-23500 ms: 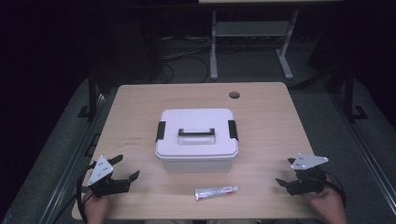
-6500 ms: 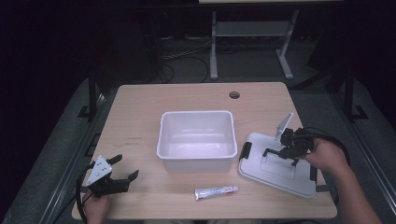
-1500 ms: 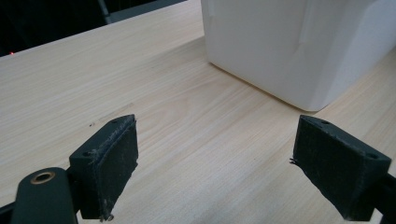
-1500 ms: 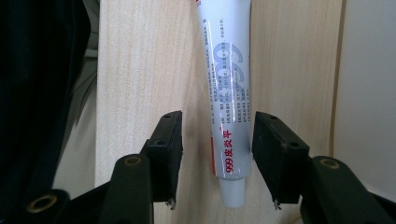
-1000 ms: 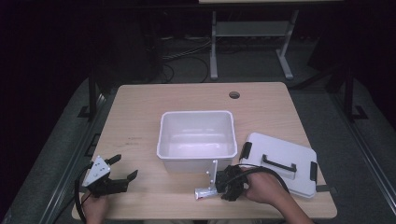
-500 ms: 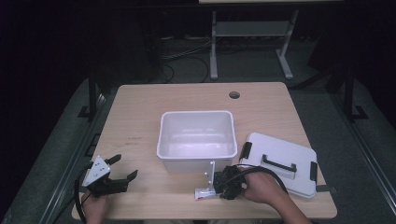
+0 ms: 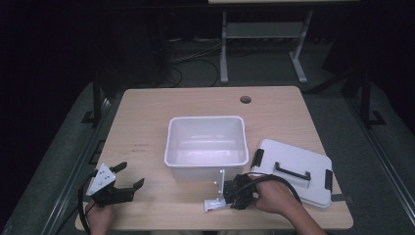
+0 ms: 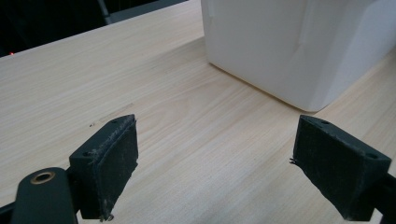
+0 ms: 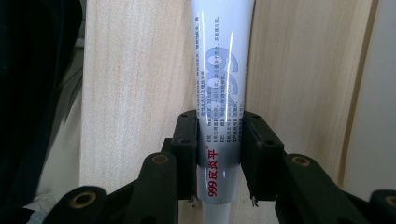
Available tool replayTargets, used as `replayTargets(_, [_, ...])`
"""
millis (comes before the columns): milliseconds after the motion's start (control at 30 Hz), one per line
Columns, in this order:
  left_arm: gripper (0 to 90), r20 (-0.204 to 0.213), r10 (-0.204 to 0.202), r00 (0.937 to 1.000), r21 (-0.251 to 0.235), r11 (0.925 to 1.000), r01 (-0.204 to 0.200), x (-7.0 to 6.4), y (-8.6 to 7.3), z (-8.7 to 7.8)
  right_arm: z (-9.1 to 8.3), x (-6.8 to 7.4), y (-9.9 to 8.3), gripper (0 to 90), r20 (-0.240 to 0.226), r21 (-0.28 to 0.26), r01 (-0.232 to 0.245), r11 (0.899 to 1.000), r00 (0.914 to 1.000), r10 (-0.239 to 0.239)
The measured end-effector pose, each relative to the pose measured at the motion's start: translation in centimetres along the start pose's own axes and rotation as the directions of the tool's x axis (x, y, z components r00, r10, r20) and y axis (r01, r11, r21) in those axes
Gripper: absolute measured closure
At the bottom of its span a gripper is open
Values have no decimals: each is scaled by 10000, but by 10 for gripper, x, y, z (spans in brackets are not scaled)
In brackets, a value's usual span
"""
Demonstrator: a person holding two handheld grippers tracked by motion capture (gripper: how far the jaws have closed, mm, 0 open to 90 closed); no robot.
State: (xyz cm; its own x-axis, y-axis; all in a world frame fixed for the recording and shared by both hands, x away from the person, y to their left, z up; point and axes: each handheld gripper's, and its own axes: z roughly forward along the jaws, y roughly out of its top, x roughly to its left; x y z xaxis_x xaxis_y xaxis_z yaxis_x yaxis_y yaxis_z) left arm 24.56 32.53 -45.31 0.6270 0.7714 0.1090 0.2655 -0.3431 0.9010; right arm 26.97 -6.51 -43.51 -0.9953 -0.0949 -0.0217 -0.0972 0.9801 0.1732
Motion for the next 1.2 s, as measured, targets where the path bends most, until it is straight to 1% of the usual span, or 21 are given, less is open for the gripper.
replayTargets(467, [136, -2, -6, 10000, -25, 10000, 6, 0, 0, 0, -1, 3, 1, 685, -208, 35, -91, 10000, 9997, 91])
replayTargets(767, [135, 2, 3, 10000, -2, 10000, -3, 0, 0, 0, -9, 5, 1, 685, -240, -248, -163, 9996, 9996, 157])
replayTargets(933, [135, 11, 0, 10000, -5, 10000, 0, 0, 0, 1, -14, 6, 1, 685, -264, -419, -128, 9990, 9996, 117])
replayTargets(1200, [135, 18, -11, 10000, -4, 10000, 11, 0, 0, 1, -25, 8, 3, 685, -81, -352, -9, 9994, 10000, 6])
